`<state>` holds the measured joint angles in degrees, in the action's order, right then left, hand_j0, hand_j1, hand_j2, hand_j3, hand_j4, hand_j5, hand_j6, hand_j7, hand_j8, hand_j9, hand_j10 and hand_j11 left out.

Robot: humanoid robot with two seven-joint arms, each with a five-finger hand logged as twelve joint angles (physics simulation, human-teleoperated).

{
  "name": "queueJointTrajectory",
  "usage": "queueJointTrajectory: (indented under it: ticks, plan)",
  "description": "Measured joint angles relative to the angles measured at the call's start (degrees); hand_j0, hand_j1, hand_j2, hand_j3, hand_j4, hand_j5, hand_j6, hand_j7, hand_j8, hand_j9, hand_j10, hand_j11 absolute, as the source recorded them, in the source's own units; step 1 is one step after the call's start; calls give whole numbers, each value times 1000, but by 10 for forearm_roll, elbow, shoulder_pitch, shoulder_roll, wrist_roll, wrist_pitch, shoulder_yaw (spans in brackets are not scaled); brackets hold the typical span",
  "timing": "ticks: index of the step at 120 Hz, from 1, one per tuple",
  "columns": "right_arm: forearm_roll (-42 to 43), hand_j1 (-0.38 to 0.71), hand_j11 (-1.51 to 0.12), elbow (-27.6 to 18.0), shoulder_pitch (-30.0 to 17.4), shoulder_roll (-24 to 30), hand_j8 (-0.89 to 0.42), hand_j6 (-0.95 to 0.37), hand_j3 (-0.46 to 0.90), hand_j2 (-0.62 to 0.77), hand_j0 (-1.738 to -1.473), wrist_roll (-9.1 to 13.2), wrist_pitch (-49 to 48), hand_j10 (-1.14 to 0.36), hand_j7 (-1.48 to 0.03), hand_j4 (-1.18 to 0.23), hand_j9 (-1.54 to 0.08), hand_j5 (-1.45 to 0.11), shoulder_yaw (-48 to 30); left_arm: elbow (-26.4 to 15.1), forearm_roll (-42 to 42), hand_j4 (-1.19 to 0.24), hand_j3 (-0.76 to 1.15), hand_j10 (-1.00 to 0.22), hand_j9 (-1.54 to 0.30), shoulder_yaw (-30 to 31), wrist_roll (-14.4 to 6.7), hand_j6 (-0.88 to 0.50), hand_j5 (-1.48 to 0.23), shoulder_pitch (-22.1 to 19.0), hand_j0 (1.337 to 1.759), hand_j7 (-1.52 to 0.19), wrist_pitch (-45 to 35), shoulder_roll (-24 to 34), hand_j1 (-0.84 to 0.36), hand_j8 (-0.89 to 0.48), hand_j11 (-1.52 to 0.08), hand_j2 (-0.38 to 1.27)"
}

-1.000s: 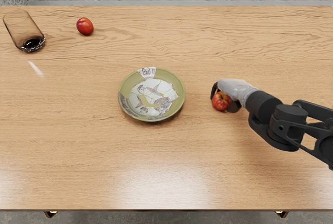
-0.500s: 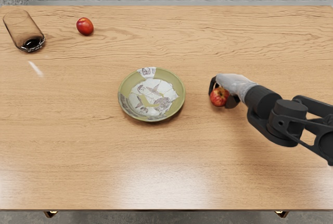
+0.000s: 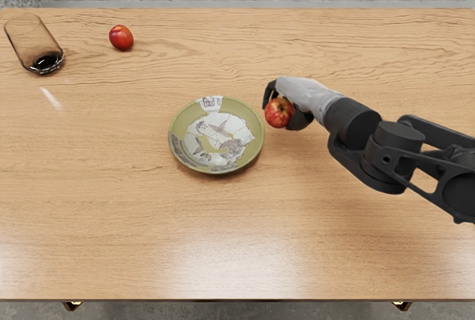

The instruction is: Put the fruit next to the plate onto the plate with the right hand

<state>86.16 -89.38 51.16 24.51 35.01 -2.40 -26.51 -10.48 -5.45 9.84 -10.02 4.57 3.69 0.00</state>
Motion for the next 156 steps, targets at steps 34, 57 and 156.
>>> queueJointTrajectory:
  ticks: [34,57,156]
  plan:
    - [-1,255,-876,16,14,-72,-426,-366,1,-11,-1653,0,-1,-617,-840,-489,-874,-892,0,0,0,0,0,0,0,0,0,0,0,0,1658,0,0,0,349,0,0,0]
    - [3,244,-879,71,24,-122,-432,-378,0,-28,-1651,0,-1,-617,-840,-501,-877,-892,4,0,0,0,0,0,0,0,0,0,0,0,1658,0,0,0,349,0,0,0]
    - [5,99,-569,157,37,-203,-367,-340,0,-53,-1655,0,2,-419,-556,-393,-569,-574,30,0,0,0,0,0,0,0,0,0,0,0,1658,0,0,0,349,0,0,0]
